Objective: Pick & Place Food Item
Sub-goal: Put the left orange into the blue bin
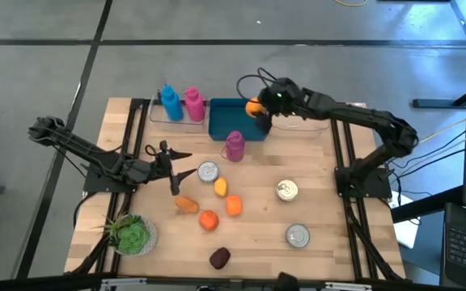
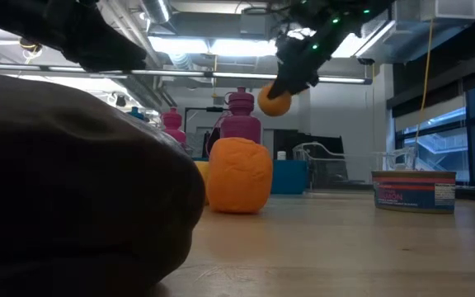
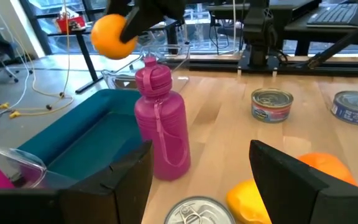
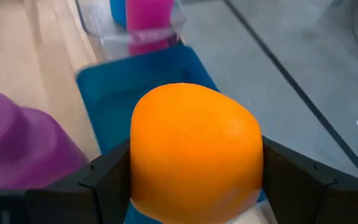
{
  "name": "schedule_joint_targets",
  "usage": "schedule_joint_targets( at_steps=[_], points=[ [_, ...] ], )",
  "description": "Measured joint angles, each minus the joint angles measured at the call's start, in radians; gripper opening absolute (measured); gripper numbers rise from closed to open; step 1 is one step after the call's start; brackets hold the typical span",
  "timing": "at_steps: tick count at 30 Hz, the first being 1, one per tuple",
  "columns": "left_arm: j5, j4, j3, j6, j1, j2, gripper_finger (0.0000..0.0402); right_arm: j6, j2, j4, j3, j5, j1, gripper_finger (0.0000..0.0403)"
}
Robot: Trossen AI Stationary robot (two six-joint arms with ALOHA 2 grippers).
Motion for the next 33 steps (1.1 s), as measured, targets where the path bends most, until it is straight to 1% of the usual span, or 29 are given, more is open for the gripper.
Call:
schedule_joint_targets(
  at_steps=[6, 10, 12, 14, 22, 33],
  points=[
    [0.011, -0.002, 0.000, 0.000, 0.000, 0.011, 0.0253, -0.088, 0.132, -0.151, 0.145, 0.002, -0.039, 0.0288],
    [0.012, -0.003, 0.000, 0.001, 0.000, 0.016, 0.0253, -0.144, 0.197, -0.204, 0.205, -0.002, -0.056, 0.0288],
    [0.012, -0.003, 0.000, 0.001, 0.000, 0.016, 0.0253, -0.170, 0.222, -0.216, 0.226, -0.031, -0.061, 0.0288],
    [0.011, -0.003, 0.000, 0.001, 0.000, 0.016, 0.0253, -0.185, 0.243, -0.218, 0.240, -0.058, -0.062, 0.0288],
    [0.012, -0.003, 0.000, 0.003, 0.000, 0.016, 0.0253, -0.237, 0.299, -0.225, 0.252, -0.076, -0.062, 0.0288],
    [0.012, -0.004, 0.000, 0.000, 0.000, 0.017, 0.0253, -0.258, 0.378, -0.272, 0.252, -0.076, -0.058, 0.0288]
  ],
)
